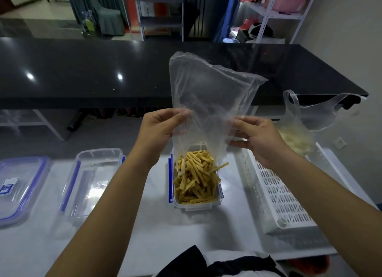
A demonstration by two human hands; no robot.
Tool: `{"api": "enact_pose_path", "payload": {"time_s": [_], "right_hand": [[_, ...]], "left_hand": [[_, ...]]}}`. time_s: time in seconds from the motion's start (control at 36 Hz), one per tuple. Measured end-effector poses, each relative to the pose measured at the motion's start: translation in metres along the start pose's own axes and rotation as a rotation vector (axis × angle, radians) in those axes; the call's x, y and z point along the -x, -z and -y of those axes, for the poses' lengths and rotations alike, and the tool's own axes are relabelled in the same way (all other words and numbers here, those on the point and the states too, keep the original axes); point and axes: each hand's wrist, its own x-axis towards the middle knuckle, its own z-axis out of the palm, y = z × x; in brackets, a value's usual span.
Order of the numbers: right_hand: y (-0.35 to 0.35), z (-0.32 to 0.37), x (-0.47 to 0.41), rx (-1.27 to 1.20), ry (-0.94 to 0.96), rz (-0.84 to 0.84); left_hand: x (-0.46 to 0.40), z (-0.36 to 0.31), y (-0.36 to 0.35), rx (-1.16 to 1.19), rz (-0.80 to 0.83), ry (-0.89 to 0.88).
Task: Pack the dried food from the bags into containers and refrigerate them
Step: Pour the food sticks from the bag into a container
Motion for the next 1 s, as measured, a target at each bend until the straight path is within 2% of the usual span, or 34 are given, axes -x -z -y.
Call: {"api": "enact_pose_path", "payload": {"time_s": [0.19,0.53,0.72,0.83,1.0], "right_hand": [[0.003,0.018,-0.004,-0.014,0.047,-0.037],[0.013,0.045,-0.002,-0.044,0.181,0.022],[0.011,0.041,0.006,-0.001,0.176,-0.017],[0.018,0.044,0.009,-0.041,0.236,0.004],[0.020,0.003,0.006,0.188,0.032,-0.017]], "left_hand": [[0.001,-0.008,-0.001,0.028,-0.025,-0.013],[0.004,-0.025,-0.003,0.044,-0.040,-0.085],[0.003,-0.023,-0.005,0.025,-0.074,-0.086],[0.006,-0.021,-0.003,0.019,-0.088,-0.139],[0.008,0.000,-0.012,-0.174,-0.069,0.091]]}}
